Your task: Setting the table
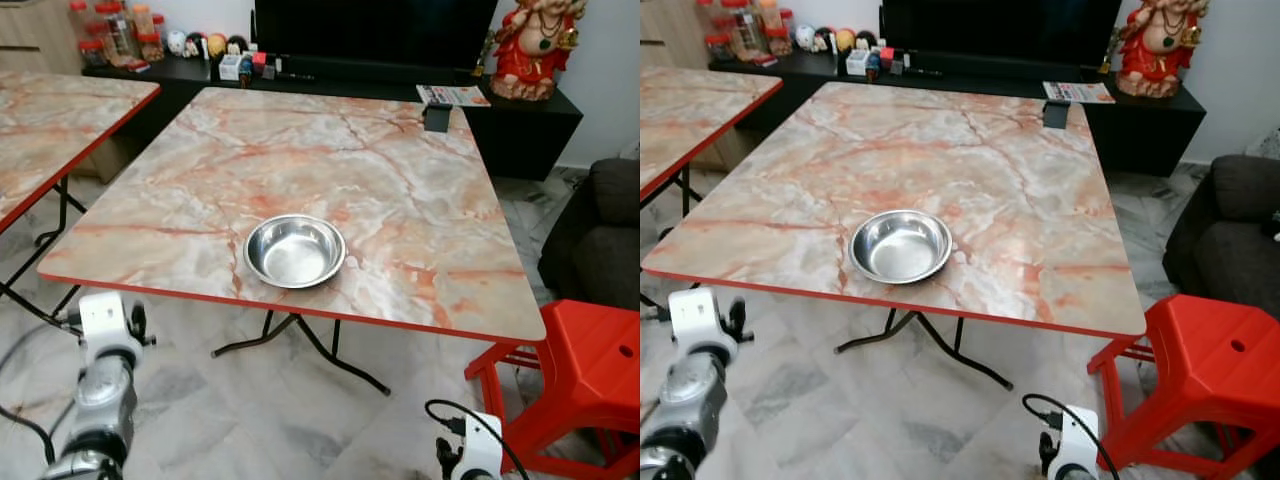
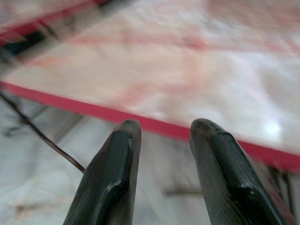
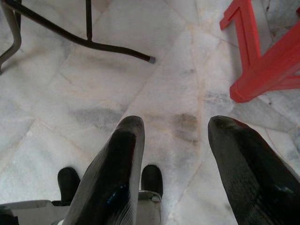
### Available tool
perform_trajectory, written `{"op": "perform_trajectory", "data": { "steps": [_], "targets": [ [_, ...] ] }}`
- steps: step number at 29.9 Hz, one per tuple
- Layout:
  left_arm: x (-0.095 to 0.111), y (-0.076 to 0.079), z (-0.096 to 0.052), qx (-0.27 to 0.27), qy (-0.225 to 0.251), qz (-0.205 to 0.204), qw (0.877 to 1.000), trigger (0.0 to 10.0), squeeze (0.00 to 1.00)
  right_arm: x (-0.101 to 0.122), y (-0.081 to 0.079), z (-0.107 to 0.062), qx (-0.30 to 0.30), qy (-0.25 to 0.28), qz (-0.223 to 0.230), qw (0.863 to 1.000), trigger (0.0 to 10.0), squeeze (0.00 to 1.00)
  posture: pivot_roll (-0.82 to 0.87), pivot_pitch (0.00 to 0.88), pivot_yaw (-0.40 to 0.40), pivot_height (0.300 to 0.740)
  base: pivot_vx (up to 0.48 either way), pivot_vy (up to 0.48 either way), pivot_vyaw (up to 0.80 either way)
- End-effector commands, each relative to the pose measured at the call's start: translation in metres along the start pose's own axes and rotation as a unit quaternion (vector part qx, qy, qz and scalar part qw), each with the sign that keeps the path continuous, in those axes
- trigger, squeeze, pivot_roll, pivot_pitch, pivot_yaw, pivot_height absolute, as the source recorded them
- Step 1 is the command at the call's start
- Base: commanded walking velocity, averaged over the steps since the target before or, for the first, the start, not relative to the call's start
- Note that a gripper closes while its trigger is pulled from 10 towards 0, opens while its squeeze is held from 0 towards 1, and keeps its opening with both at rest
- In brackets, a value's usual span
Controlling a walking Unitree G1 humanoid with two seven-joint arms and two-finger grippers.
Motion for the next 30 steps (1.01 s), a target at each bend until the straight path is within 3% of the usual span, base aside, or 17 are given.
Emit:
{"op": "perform_trajectory", "data": {
  "steps": [1,3,4,5,6,7,9,12,17,21,30],
  "targets": [
    [-0.033,0.009,-0.009,-0.034,-0.083,0.032,0.995,10.0,0.00,0.001,0.002,0.000,-0.003,0.001,0.003,1.000,10.0,0.00,0.04,0.000,-0.033,0.740,0.000,0.000,0.00],
    [-0.052,0.018,-0.016,-0.068,-0.130,0.072,0.987,10.0,0.00,0.001,0.001,0.000,-0.003,0.001,0.004,1.000,10.0,0.00,0.03,0.000,-0.032,0.740,0.000,0.000,0.00],
    [-0.052,0.018,-0.016,-0.068,-0.130,0.072,0.987,10.0,0.00,0.001,0.001,0.000,-0.003,0.001,0.004,1.000,10.0,0.00,0.03,0.000,-0.032,0.740,0.000,0.000,0.00],
    [-0.072,0.030,-0.026,-0.104,-0.173,0.086,0.976,10.0,0.00,0.001,0.001,0.000,-0.003,0.001,0.006,1.000,10.0,0.00,0.03,0.000,-0.028,0.740,0.000,0.000,0.00],
    [-0.088,0.040,-0.035,-0.132,-0.206,0.083,0.966,10.0,0.00,0.001,0.001,0.000,-0.003,0.001,0.007,1.000,10.0,0.00,0.03,0.000,-0.028,0.740,0.000,0.000,0.00],
    [-0.088,0.040,-0.035,-0.132,-0.206,0.083,0.966,10.0,0.00,0.001,0.001,0.000,-0.003,0.001,0.007,1.000,10.0,0.00,0.03,0.000,-0.028,0.740,0.000,0.000,0.00],
    [-0.109,0.056,-0.050,-0.162,-0.247,0.084,0.952,10.0,0.00,0.001,0.001,0.000,-0.003,0.003,0.011,1.000,10.0,0.00,0.02,0.000,-0.026,0.740,0.000,0.000,0.00],
    [-0.123,0.068,-0.060,-0.181,-0.274,0.092,0.940,10.0,0.00,0.001,0.002,0.000,-0.003,0.002,0.010,1.000,10.0,0.00,0.02,0.000,-0.025,0.740,0.000,0.000,0.00],
    [-0.140,0.069,-0.072,-0.148,-0.312,0.090,0.934,10.0,0.00,0.000,0.003,0.000,-0.004,-0.001,0.005,1.000,10.0,0.00,0.01,0.000,-0.026,0.740,0.000,0.000,0.00],
    [-0.149,0.071,-0.080,-0.103,-0.327,0.038,0.939,10.0,0.00,0.001,0.004,0.000,-0.005,0.002,0.005,1.000,10.0,0.00,-0.03,0.000,-0.019,0.740,0.000,0.000,0.00],
    [-0.159,0.086,-0.090,-0.111,-0.345,0.034,0.932,10.0,0.00,-0.003,0.009,-0.002,-0.012,0.002,0.003,1.000,10.0,0.00,-0.07,0.000,0.001,0.740,0.000,0.000,0.00]
  ]
}}
Point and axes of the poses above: a point about 5 cm out from each wrist's last joint towards the gripper, its own z axis pointing out of the wrist towards the gripper, its own x axis along the axis of the wrist's last joint, y = z × x, the point moved 3 cm from there along z, pointing out of the wrist towards the gripper, and after that the axes turned 8 degrees about -z, right-handed, at the moved point
